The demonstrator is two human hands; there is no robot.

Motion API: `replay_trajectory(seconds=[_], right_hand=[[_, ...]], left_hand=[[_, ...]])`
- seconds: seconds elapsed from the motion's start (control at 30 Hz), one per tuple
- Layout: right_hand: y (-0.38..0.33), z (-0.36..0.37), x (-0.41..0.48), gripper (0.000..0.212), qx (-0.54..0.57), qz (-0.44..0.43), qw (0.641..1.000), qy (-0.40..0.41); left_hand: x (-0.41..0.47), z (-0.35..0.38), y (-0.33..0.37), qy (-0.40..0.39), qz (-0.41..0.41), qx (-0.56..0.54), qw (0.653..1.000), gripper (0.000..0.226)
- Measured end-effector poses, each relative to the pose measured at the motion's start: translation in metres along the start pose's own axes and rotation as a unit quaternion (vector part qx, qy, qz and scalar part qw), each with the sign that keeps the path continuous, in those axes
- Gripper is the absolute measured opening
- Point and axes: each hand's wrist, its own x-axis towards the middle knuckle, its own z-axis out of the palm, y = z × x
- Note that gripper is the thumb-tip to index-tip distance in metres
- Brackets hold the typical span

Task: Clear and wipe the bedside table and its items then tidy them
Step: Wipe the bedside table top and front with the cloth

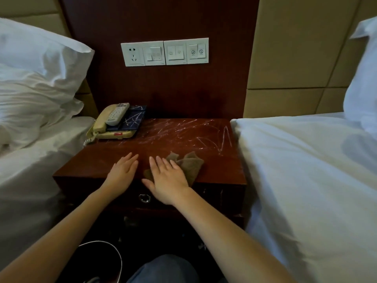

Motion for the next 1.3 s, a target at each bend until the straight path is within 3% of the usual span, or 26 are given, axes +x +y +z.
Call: replay_trajectory(seconds=[0.2, 0.33, 0.57, 0.77, 0.97, 1.1, 1.17, 1.3], right_hand=[[0.089, -0.017, -0.056, 0.068, -0.03, -0.007, 1.0, -0.006], [0.135, -0.025, -0.076, 0.063, -0.032, 0.083, 0.996, -0.027], [0.146, -0.032, -0.052, 0.061, 0.013, 0.178, 0.982, -0.056], [0.119, -0.024, -0.082, 0.064, -0.021, 0.088, 0.995, -0.053], [0.034, -0.01, -0.028, 0.07, -0.017, -0.003, 1.0, -0.018], [-0.027, -0.016, 0.017, 0.08, 0.038, -0.07, 0.995, -0.062], [-0.03, -0.023, 0.022, 0.074, 0.075, -0.104, 0.989, -0.08], [0.009, -0.013, -0.003, 0.07, -0.039, -0.129, 0.99, -0.046]], left_hand=[[-0.004, 0.008, 0.008, -0.005, 0.028, 0.044, 0.999, 0.046], [-0.007, 0.012, 0.006, 0.006, 0.042, 0.043, 0.998, 0.046], [-0.016, 0.015, -0.004, 0.032, 0.085, 0.101, 0.991, 0.047], [-0.019, 0.011, -0.001, 0.036, 0.088, 0.078, 0.992, 0.043], [-0.02, -0.007, 0.005, 0.011, 0.0, -0.108, 0.994, 0.042], [-0.02, -0.014, 0.009, 0.073, -0.057, -0.237, 0.967, 0.042], [-0.021, -0.019, 0.005, 0.063, -0.067, -0.233, 0.968, 0.043], [-0.026, -0.018, 0.002, 0.032, -0.069, -0.237, 0.968, 0.045]])
